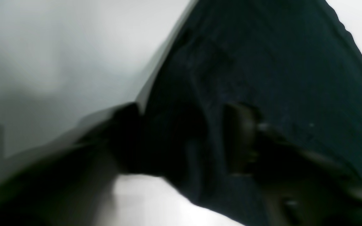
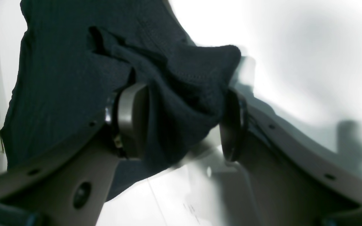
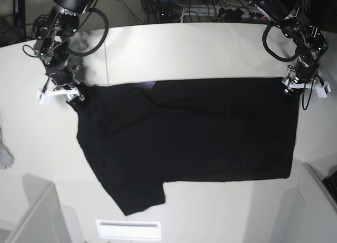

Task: Fold the T-shirt properly
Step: 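Regrasp the collar-side corners with both grippers and pull the shirt toward the robot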

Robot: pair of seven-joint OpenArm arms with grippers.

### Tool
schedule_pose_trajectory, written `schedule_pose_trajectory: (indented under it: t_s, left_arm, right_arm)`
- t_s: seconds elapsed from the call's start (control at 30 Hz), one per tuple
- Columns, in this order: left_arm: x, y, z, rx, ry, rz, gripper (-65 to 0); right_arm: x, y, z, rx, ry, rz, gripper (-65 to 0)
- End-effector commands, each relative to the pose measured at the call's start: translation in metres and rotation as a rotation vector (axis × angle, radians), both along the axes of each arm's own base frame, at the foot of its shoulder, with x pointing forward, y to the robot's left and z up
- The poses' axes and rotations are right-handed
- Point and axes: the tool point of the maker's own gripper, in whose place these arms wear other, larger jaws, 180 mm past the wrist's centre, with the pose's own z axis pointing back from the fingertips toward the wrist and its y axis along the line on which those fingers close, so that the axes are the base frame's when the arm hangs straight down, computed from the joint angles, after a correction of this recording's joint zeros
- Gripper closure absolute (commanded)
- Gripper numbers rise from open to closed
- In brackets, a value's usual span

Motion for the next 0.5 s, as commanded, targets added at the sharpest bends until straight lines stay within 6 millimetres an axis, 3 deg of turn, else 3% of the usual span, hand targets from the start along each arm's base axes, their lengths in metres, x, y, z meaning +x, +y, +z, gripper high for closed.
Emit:
schedule_pose_trajectory:
  t_s: [0.0,0.1,0.2,0.3,0.37,0.47]
  left_arm:
    - [0.001,0.003,0.004,0.012,0.003,-0.007,-28.5]
    - [0.003,0.003,0.005,0.013,0.001,-0.009,-19.1]
    - [0.002,0.003,0.004,0.015,0.006,-0.013,-1.8]
    - [0.000,0.005,0.004,0.021,0.012,-0.017,0.0]
    - [0.004,0.004,0.006,0.045,0.027,-0.059,0.0]
    - [0.000,0.000,0.005,0.078,0.062,-0.124,0.0]
  right_arm:
    - [-0.003,-0.001,-0.002,-0.007,0.024,0.008,-32.7]
    - [-0.001,-0.004,0.000,-0.016,0.011,-0.002,-32.6]
    - [-0.002,-0.006,0.000,-0.024,0.004,-0.012,-29.4]
    - [-0.002,-0.007,0.000,-0.026,0.003,-0.014,-14.7]
    - [-0.001,-0.014,0.003,-0.042,-0.003,-0.010,-0.5]
    - [-0.001,-0.017,0.004,-0.047,-0.004,-0.011,0.0]
